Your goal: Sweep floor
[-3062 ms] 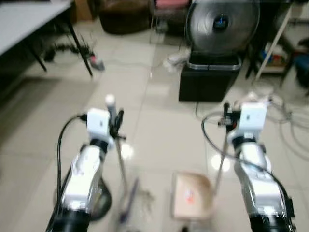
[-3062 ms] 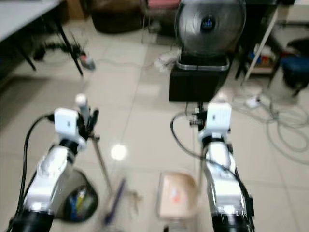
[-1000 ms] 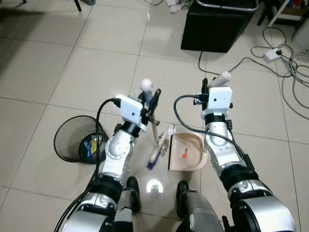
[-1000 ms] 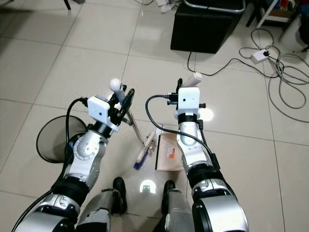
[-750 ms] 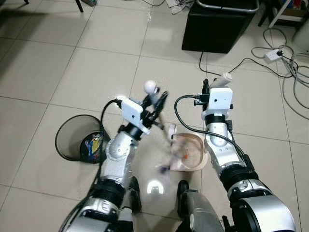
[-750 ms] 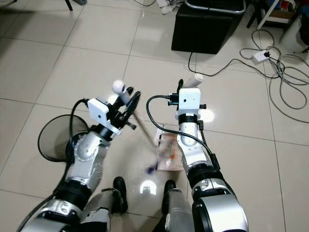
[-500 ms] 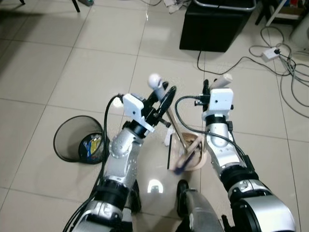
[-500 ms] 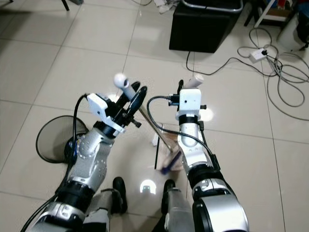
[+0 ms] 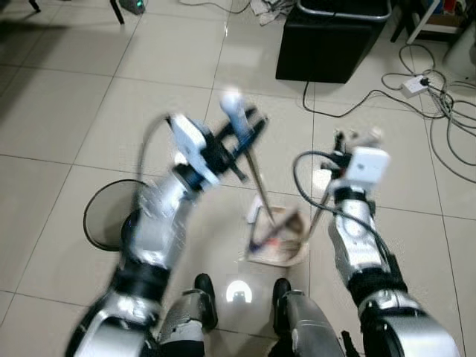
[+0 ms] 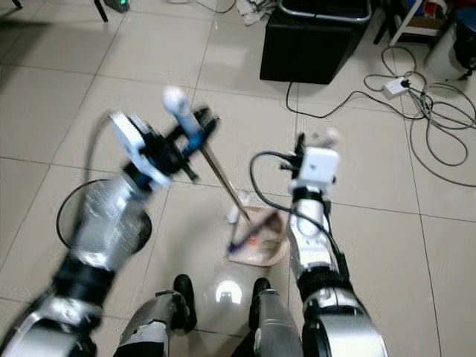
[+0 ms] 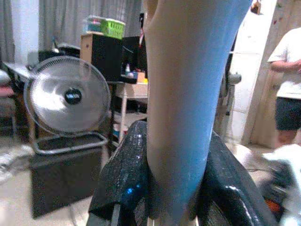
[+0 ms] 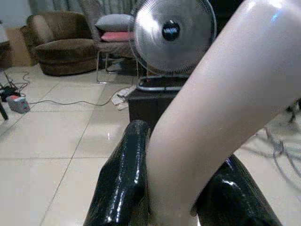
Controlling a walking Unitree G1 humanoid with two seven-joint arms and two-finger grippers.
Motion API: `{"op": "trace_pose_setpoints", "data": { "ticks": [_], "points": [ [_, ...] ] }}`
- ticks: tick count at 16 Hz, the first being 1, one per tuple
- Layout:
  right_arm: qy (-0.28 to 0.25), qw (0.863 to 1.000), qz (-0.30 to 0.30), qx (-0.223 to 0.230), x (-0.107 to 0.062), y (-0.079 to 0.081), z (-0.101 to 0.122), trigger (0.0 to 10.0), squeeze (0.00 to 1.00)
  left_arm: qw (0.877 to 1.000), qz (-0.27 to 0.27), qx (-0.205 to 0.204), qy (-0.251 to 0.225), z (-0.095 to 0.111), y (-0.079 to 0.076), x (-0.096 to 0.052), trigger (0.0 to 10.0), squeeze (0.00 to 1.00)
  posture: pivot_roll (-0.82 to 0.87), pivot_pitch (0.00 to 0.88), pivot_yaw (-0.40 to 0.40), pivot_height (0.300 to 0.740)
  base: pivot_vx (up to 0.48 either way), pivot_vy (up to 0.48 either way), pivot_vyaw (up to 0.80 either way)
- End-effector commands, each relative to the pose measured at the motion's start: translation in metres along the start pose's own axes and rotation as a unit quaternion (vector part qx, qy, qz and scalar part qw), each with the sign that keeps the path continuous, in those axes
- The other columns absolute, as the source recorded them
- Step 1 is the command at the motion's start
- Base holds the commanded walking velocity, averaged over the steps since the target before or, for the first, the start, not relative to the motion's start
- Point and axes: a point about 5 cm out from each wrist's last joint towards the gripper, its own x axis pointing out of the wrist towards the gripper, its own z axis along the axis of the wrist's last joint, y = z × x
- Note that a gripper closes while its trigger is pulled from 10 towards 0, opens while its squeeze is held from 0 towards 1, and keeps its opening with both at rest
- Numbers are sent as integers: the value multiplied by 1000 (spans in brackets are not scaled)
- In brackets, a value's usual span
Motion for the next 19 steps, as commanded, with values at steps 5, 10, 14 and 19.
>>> {"op": "trace_pose_setpoints", "data": {
  "ticks": [5,10,14,19],
  "points": [
    [-29,999,-8,41,-21,-20,8,10000,0,995,87,46,29,28,45,5,10000,0,-44,186,58,740,0,0,0],
    [-75,994,-6,78,-35,-33,50,10000,0,969,207,69,117,12,73,-34,10000,0,-71,141,69,740,0,0,0],
    [-79,992,-26,94,-39,-44,79,10000,0,924,334,83,164,-7,78,-75,10000,0,-92,104,68,740,0,0,0],
    [-65,994,-8,86,-9,-38,124,10000,0,915,333,19,227,-29,42,-115,10000,0,-108,62,78,740,0,0,113]
  ]
}}
